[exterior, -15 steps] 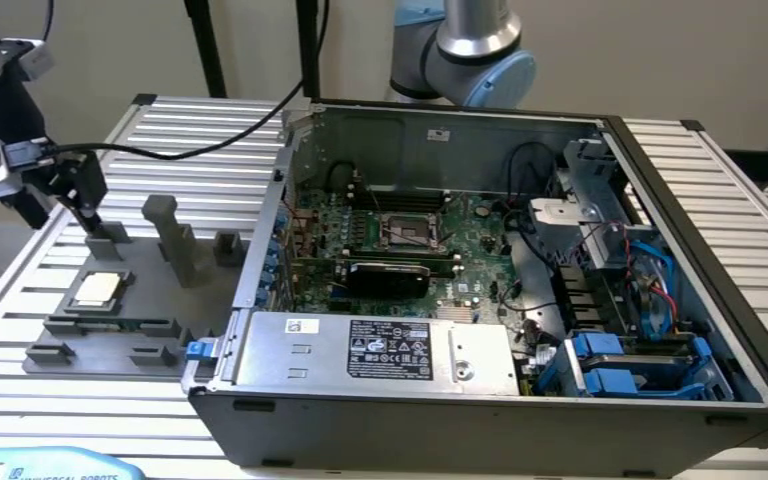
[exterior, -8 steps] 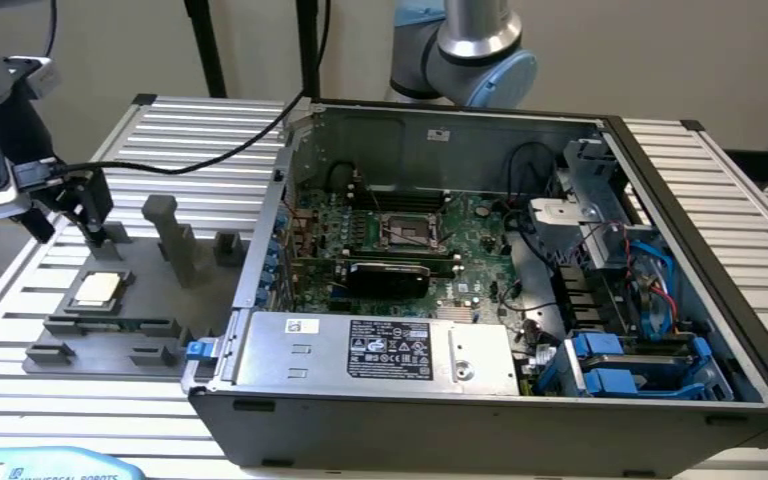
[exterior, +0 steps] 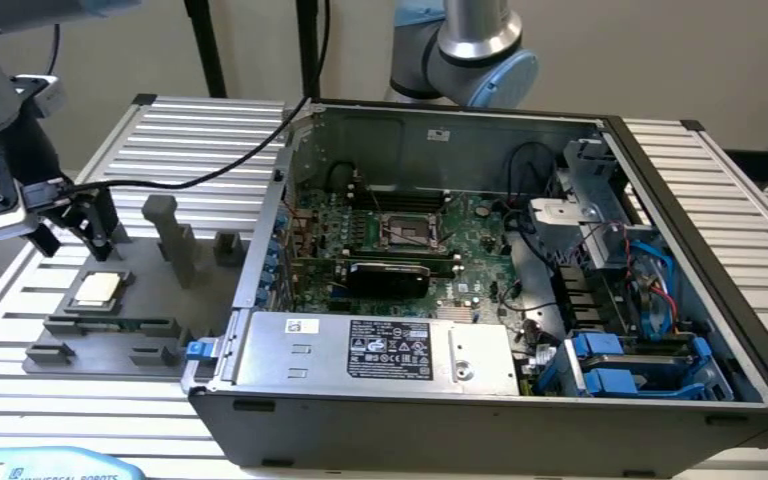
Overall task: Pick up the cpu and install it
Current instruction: 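Pick up the cpu and move it towards the insertion slot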
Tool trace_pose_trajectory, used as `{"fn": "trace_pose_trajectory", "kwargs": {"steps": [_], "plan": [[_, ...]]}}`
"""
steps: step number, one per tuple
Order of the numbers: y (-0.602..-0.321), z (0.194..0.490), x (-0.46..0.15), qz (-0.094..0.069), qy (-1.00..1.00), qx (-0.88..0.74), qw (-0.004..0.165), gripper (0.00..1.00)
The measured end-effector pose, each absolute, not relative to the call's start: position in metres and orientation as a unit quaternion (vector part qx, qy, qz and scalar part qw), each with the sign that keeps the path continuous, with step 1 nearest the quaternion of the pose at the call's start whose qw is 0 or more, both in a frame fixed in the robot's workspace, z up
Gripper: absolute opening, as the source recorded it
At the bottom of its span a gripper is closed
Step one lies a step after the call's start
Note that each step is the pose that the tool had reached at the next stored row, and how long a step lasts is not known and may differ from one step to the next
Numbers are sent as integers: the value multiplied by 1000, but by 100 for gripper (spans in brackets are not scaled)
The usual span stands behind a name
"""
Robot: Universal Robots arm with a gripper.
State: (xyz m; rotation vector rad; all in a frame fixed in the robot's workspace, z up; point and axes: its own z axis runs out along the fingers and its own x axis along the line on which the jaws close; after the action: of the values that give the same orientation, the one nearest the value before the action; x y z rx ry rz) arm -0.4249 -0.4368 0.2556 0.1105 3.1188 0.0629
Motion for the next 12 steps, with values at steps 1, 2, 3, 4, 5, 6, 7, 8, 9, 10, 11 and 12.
{"fn": "trace_pose_trajectory", "kwargs": {"steps": [1,2,3,4,5,6,7,8,9,10,11,12], "plan": [[-437,254,-425,20,999,35,10,65],[-437,252,-425,20,999,35,10,65],[-437,250,-425,20,999,35,10,65],[-437,248,-425,20,999,35,10,65],[-437,246,-425,20,999,35,10,65],[-437,245,-425,20,999,35,10,65],[-437,243,-425,20,999,35,10,65],[-437,241,-425,20,999,35,10,65],[-437,239,-425,20,999,35,10,65],[-437,237,-425,20,999,35,10,65],[-437,235,-425,20,999,35,10,65],[-437,234,-425,20,999,35,10,65]]}}
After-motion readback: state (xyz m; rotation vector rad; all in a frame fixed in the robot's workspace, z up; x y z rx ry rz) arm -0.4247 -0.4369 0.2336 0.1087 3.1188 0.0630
